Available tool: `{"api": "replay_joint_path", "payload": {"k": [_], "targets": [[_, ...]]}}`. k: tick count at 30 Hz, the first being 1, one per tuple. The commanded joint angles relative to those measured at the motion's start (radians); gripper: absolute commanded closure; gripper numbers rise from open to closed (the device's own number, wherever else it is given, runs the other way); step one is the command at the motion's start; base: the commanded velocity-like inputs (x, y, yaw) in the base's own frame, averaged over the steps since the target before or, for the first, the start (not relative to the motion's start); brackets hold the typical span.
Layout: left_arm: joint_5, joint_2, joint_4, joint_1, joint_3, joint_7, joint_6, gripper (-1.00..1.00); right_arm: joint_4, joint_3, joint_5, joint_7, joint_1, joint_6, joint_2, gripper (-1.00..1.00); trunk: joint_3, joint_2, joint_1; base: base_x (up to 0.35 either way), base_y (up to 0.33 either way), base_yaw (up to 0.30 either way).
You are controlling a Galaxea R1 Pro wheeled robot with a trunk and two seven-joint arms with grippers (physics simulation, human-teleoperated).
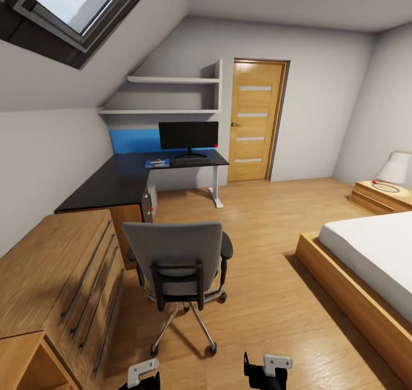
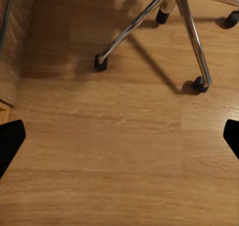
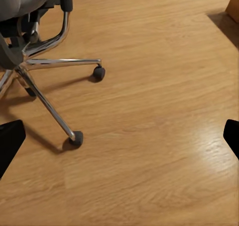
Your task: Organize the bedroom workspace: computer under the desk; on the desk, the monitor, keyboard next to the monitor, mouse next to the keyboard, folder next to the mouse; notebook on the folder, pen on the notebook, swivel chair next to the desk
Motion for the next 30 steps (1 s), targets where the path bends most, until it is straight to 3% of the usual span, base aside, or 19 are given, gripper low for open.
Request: {"api": "replay_joint_path", "payload": {"k": [1,16,30], "targets": [[0.010,0.001,0.000,-0.001,-0.008,0.007,-0.004,-1.00,0.000,0.009,-0.001,-0.009,-0.001,-0.001,0.000,-1.00,-0.004,-0.008,0.004,0.000,0.000,0.003],[0.009,-0.001,0.000,-0.001,-0.011,0.008,-0.004,-1.00,0.001,0.009,-0.004,-0.008,-0.001,-0.041,0.003,-1.00,-0.051,-0.113,0.061,0.000,0.000,0.008],[0.008,-0.001,0.000,-0.001,-0.012,0.007,-0.004,-1.00,0.001,0.009,-0.004,-0.008,-0.001,-0.043,0.002,-1.00,-0.095,-0.211,0.115,0.000,0.000,0.141]]}}
